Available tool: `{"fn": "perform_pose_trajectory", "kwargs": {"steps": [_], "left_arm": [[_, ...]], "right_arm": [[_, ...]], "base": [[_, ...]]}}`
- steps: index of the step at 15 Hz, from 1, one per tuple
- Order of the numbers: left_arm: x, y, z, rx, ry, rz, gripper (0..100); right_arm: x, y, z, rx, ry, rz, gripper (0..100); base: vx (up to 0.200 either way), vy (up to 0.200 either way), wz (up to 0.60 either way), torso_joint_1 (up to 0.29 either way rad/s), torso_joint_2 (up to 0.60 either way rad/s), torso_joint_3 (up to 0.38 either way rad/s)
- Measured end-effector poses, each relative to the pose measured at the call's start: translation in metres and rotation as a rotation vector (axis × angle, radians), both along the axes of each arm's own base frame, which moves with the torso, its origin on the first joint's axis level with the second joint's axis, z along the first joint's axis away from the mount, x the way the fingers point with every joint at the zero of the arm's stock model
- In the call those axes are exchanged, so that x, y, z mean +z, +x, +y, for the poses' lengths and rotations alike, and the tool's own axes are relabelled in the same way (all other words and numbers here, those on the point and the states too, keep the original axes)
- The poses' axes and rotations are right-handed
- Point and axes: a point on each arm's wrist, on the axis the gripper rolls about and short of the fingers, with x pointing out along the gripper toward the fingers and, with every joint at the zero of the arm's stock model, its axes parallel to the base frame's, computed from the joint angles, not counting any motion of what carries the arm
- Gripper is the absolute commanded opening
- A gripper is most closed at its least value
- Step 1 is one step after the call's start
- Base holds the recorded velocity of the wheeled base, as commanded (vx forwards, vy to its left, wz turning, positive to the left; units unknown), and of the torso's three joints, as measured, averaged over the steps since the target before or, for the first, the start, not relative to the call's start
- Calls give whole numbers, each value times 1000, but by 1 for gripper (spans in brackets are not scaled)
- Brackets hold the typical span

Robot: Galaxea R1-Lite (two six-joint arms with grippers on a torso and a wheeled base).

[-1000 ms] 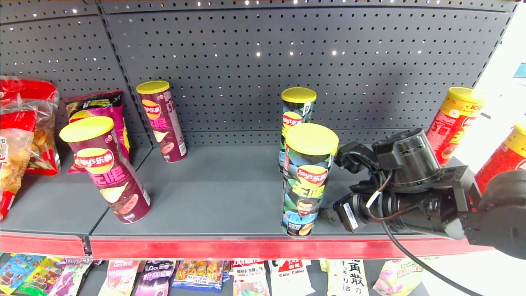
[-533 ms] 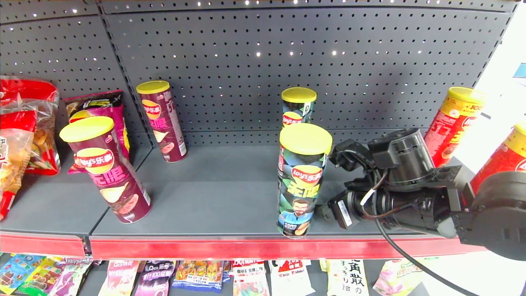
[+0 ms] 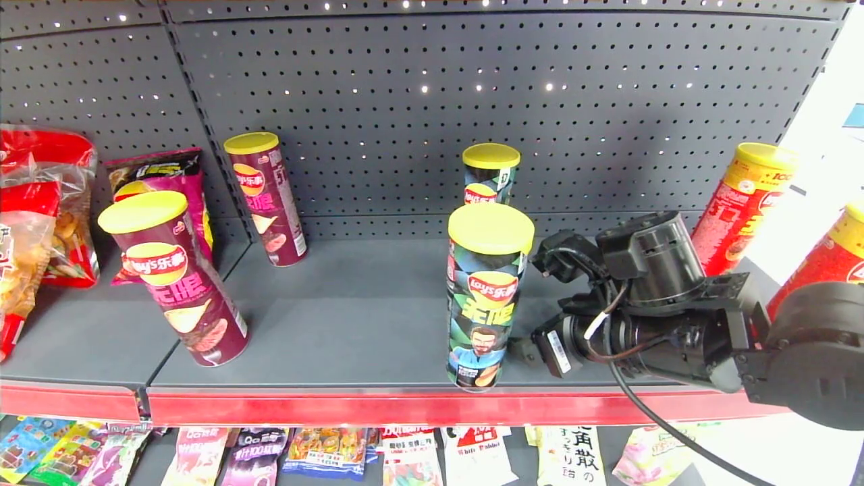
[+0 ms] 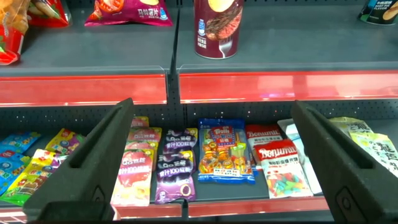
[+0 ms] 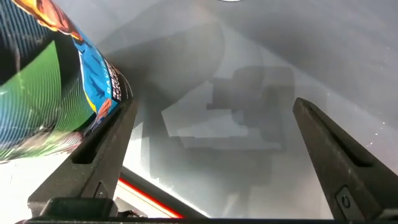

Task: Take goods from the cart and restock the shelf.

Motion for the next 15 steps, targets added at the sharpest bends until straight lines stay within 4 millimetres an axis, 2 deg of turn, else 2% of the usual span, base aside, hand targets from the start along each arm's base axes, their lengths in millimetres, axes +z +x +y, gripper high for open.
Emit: {"fn": "perform_pose_trajectory", "kwargs": {"steps": [5, 8, 12, 15], "left_arm": [[0, 0, 0, 0, 0, 0, 100], [0, 0, 0, 0, 0, 0, 100], [0, 0, 0, 0, 0, 0, 100], [0, 0, 0, 0, 0, 0, 100]], "right_arm": [[-4, -2, -2, 0, -9, 12, 100], [-5, -16, -19, -16, -16, 23, 100], [15, -57, -52, -10, 22, -50, 100], [26, -95, -91, 12, 23, -155, 100]], "base": [[0, 0, 0, 0, 0, 0], [0, 0, 0, 0, 0, 0], [0, 0, 0, 0, 0, 0], [0, 0, 0, 0, 0, 0]]}}
